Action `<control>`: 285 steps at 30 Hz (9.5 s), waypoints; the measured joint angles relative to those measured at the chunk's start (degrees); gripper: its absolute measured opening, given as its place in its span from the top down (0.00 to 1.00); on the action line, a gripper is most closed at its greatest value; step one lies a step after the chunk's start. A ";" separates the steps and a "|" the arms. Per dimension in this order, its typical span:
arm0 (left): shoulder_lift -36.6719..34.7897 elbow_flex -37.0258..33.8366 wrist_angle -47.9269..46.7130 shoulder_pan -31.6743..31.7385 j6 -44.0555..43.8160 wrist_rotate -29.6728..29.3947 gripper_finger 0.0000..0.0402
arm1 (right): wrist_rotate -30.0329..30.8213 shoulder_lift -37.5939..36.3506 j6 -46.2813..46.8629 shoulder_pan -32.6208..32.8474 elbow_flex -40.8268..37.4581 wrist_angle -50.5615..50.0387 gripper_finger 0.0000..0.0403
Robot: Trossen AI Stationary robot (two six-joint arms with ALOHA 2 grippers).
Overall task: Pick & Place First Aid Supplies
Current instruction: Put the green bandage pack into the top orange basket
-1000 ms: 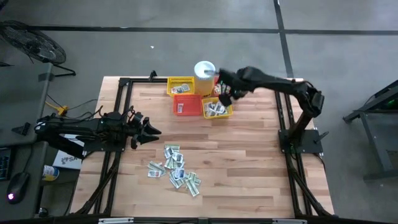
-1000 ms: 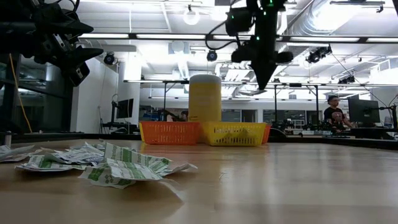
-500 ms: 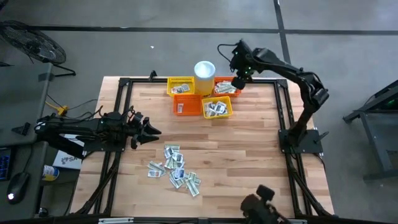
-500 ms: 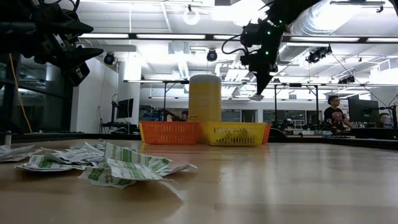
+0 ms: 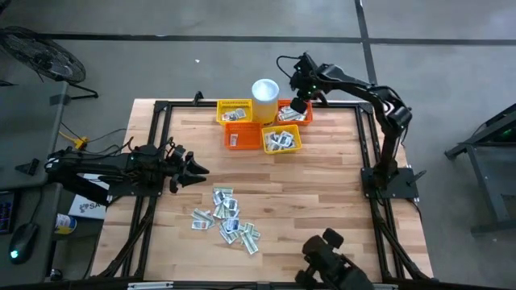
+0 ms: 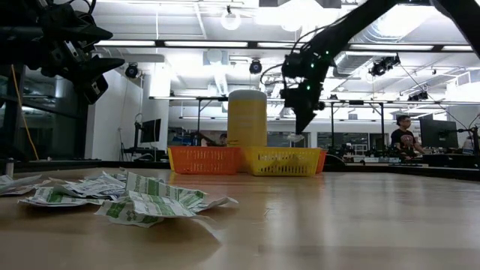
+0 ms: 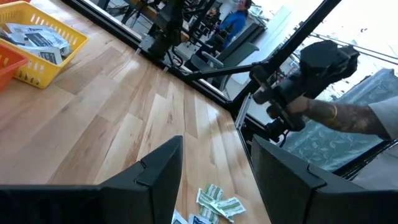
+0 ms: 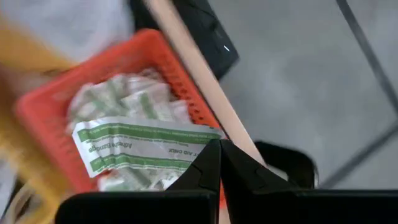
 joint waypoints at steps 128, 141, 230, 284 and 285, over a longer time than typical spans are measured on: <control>0.02 0.00 0.00 0.02 0.00 -0.01 0.52 | 12.19 8.04 12.19 84.09 -11.52 35.48 0.56; 0.01 0.00 0.02 0.01 0.00 0.01 0.52 | 20.36 12.10 9.33 85.17 -11.52 39.47 0.56; 0.00 0.00 0.00 0.01 0.00 0.01 0.52 | 23.09 20.52 17.32 81.05 -3.58 34.66 0.74; 0.00 0.02 0.00 0.00 0.00 0.01 0.52 | 23.80 -7.76 32.42 69.11 -3.63 -10.79 1.00; 0.02 0.02 0.00 0.01 0.00 0.01 0.52 | 23.80 -8.25 33.01 67.95 -3.63 -12.43 1.00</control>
